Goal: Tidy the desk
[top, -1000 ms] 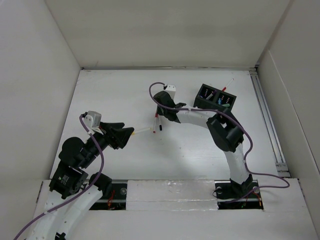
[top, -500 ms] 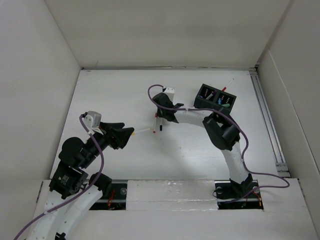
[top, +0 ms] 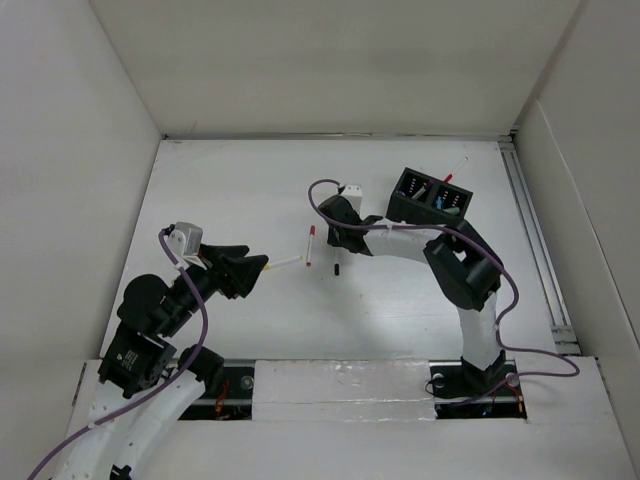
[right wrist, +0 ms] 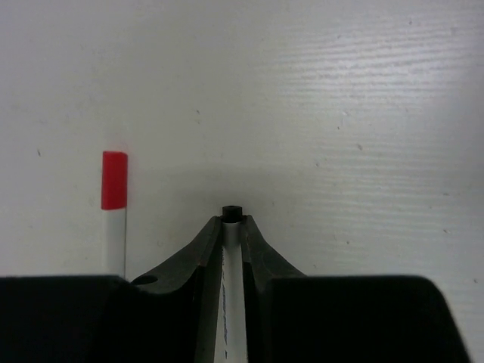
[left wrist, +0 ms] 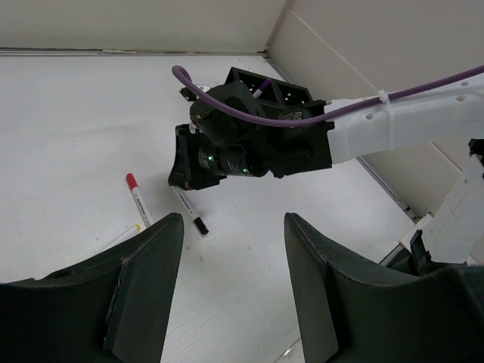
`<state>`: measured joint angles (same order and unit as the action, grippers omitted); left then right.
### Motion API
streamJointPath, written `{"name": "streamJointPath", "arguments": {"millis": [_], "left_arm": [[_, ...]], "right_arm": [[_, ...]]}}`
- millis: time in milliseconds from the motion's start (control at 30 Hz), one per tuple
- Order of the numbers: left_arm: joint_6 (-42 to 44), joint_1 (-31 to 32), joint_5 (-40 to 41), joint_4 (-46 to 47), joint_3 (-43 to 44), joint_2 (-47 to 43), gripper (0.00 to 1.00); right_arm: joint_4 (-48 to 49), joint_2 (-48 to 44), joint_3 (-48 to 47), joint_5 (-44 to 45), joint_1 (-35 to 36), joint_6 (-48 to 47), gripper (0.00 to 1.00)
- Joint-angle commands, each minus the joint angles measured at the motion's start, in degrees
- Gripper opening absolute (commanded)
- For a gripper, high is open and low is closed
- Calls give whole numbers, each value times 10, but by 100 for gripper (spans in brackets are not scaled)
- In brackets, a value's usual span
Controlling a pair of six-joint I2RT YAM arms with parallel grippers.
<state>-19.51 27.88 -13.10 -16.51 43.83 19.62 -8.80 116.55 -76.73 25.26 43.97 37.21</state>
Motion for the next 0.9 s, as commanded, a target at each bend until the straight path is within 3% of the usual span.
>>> {"name": "streamJointPath", "arguments": {"millis": [0,33,67,533,867], "left_arm": [[6,-3,-8,25,-2,-5,52],[7,-3,-8,25,-2,-5,52],[7,-3,-7,25,-3,-6,52],[9,-3,-14,26,-2,-7,52],[10,-3,-16,27,-2,-6,52]], "right_arm": [[-33,-31,22,-23,0,-18,22],[-42,-32,20,-28,0,-21,30],[-51,-31,18,-28,0,-23,32],[-149,13,-36,-84,-16,-56,34],[-176,42,-66,-134,-33,-76,18]]}}
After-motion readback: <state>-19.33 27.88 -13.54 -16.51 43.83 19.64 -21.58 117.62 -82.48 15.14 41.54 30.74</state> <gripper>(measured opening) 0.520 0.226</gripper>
